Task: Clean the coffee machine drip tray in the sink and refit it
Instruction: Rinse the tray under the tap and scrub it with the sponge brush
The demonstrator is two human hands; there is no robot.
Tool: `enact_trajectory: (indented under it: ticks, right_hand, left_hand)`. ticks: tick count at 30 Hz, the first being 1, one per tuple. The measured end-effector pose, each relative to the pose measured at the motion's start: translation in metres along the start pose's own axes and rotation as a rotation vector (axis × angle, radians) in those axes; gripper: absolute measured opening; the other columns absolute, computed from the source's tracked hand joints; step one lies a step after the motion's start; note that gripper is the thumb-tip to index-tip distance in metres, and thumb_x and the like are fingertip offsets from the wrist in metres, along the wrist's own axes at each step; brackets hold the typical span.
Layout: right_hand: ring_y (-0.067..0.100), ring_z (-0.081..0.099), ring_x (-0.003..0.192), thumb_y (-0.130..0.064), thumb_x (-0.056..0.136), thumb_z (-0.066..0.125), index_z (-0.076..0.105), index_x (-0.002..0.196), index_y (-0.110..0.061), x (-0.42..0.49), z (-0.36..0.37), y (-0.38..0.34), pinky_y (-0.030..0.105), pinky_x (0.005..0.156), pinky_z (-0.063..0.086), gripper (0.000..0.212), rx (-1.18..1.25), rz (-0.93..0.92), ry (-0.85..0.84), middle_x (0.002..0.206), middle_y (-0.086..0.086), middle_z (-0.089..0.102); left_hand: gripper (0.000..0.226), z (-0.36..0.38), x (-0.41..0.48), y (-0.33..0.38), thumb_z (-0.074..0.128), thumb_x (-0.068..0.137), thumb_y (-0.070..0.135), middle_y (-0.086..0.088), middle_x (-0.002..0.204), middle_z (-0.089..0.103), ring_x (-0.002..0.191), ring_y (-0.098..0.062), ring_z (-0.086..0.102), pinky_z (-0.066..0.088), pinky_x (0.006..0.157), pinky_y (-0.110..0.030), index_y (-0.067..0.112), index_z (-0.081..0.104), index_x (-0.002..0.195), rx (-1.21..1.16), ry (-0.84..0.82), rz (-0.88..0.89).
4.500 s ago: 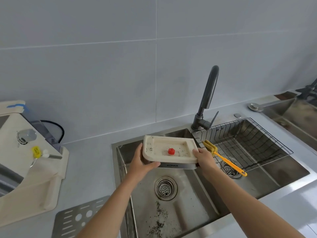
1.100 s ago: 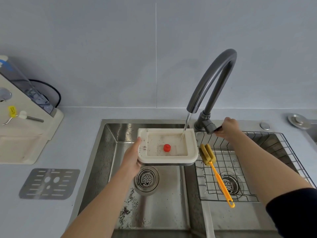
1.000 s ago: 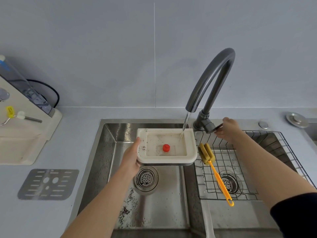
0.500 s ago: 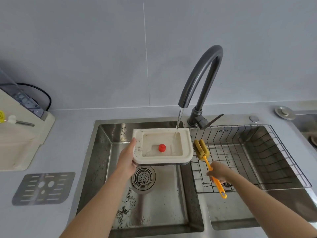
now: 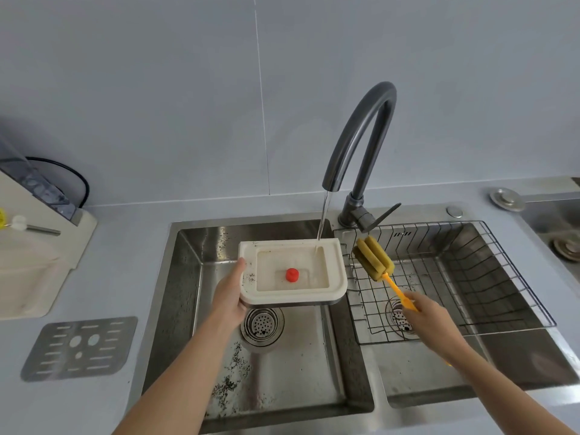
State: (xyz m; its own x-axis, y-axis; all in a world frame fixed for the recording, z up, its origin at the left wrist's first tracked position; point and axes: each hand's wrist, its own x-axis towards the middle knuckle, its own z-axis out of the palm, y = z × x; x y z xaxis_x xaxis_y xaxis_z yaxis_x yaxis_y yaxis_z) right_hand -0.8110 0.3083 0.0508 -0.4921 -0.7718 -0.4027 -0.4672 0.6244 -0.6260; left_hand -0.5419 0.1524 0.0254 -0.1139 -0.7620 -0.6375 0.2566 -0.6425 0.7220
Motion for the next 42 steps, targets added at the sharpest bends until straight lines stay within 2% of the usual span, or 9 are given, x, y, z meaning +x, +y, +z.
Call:
enact_trajectory:
  ticks: [7, 10, 12, 15, 18, 21, 28, 34, 42]
  right_hand:
    - [0.015, 0.040, 0.053, -0.003, 0.092, 0.047, 0.057, 0.114, -0.017, -0.036, -0.010, -0.019, 0.024, 0.050, 0.033, 0.028, -0.057, -0.222, 0.013, 0.062, 0.004, 0.049]
    - [0.023, 0.050, 0.064, -0.006, 0.093, 0.045, 0.054, 0.125, -0.013, -0.037, -0.005, -0.020, 0.033, 0.059, 0.041, 0.034, -0.215, -0.291, 0.018, 0.068, 0.007, 0.056]
    - [0.024, 0.051, 0.072, -0.010, 0.094, 0.043, 0.050, 0.129, -0.016, -0.037, -0.001, -0.021, 0.037, 0.065, 0.043, 0.037, -0.303, -0.298, 0.015, 0.069, -0.001, 0.052]
    - [0.020, 0.047, 0.069, -0.011, 0.094, 0.041, 0.048, 0.130, -0.019, -0.036, 0.004, -0.021, 0.031, 0.060, 0.039, 0.037, -0.368, -0.304, 0.022, 0.067, -0.008, 0.043]
    - [0.019, 0.045, 0.067, -0.010, 0.094, 0.039, 0.047, 0.129, -0.019, -0.034, 0.008, -0.026, 0.028, 0.055, 0.036, 0.036, -0.408, -0.315, 0.025, 0.069, -0.005, 0.044]
    - [0.024, 0.050, 0.074, -0.010, 0.094, 0.039, 0.045, 0.131, -0.020, -0.036, 0.012, -0.033, 0.036, 0.064, 0.044, 0.039, -0.420, -0.333, 0.006, 0.077, 0.000, 0.048]
    - [0.024, 0.052, 0.083, -0.011, 0.095, 0.040, 0.040, 0.136, -0.018, -0.039, 0.017, -0.046, 0.038, 0.073, 0.047, 0.042, -0.447, -0.330, -0.054, 0.097, 0.009, 0.060]
    - [0.027, 0.054, 0.081, -0.012, 0.095, 0.040, 0.043, 0.134, -0.019, -0.037, 0.013, -0.051, 0.037, 0.071, 0.046, 0.040, -0.413, -0.322, -0.084, 0.086, 0.005, 0.053]
    - [0.025, 0.055, 0.079, -0.012, 0.094, 0.042, 0.043, 0.136, -0.022, -0.039, -0.003, -0.041, 0.035, 0.068, 0.046, 0.043, -0.391, -0.271, 0.027, 0.084, 0.002, 0.055]
  left_hand:
    - [0.022, -0.003, -0.004, -0.008, 0.051, 0.092, 0.033, -0.009, 0.092, 0.068, 0.085, -0.024, 0.064, 0.050, 0.083, -0.040, 0.013, 0.062, 0.093, 0.023, -0.023, -0.012]
    - [0.027, -0.004, -0.004, -0.012, 0.051, 0.092, 0.034, -0.009, 0.096, 0.068, 0.088, -0.024, 0.065, 0.051, 0.084, -0.039, 0.012, 0.061, 0.102, 0.033, -0.031, -0.018]
    - [0.027, -0.003, -0.005, -0.014, 0.050, 0.092, 0.034, -0.009, 0.099, 0.068, 0.091, -0.024, 0.064, 0.051, 0.085, -0.040, 0.013, 0.060, 0.105, 0.041, -0.037, -0.019]
    - [0.027, -0.002, -0.006, -0.017, 0.050, 0.092, 0.032, -0.009, 0.100, 0.068, 0.091, -0.024, 0.064, 0.050, 0.086, -0.041, 0.012, 0.059, 0.108, 0.051, -0.040, -0.016]
    - [0.021, 0.003, -0.008, -0.020, 0.051, 0.092, 0.031, -0.008, 0.096, 0.068, 0.088, -0.023, 0.064, 0.050, 0.084, -0.041, 0.014, 0.061, 0.099, 0.071, -0.049, -0.014]
    - [0.016, 0.010, -0.009, -0.022, 0.051, 0.092, 0.030, -0.007, 0.091, 0.067, 0.084, -0.023, 0.063, 0.051, 0.080, -0.040, 0.017, 0.060, 0.091, 0.075, -0.061, -0.004]
    - [0.019, 0.027, -0.007, -0.029, 0.051, 0.092, 0.032, -0.010, 0.094, 0.067, 0.086, -0.025, 0.063, 0.049, 0.087, -0.044, 0.016, 0.061, 0.093, 0.111, -0.132, -0.019]
    - [0.022, 0.043, -0.009, -0.036, 0.050, 0.092, 0.033, -0.009, 0.091, 0.068, 0.083, -0.023, 0.064, 0.052, 0.072, -0.035, 0.015, 0.061, 0.094, 0.097, -0.172, -0.047]
    - [0.030, 0.055, -0.006, -0.039, 0.048, 0.092, 0.038, -0.008, 0.098, 0.069, 0.088, -0.023, 0.065, 0.053, 0.073, -0.035, 0.014, 0.062, 0.104, 0.125, -0.221, -0.067]
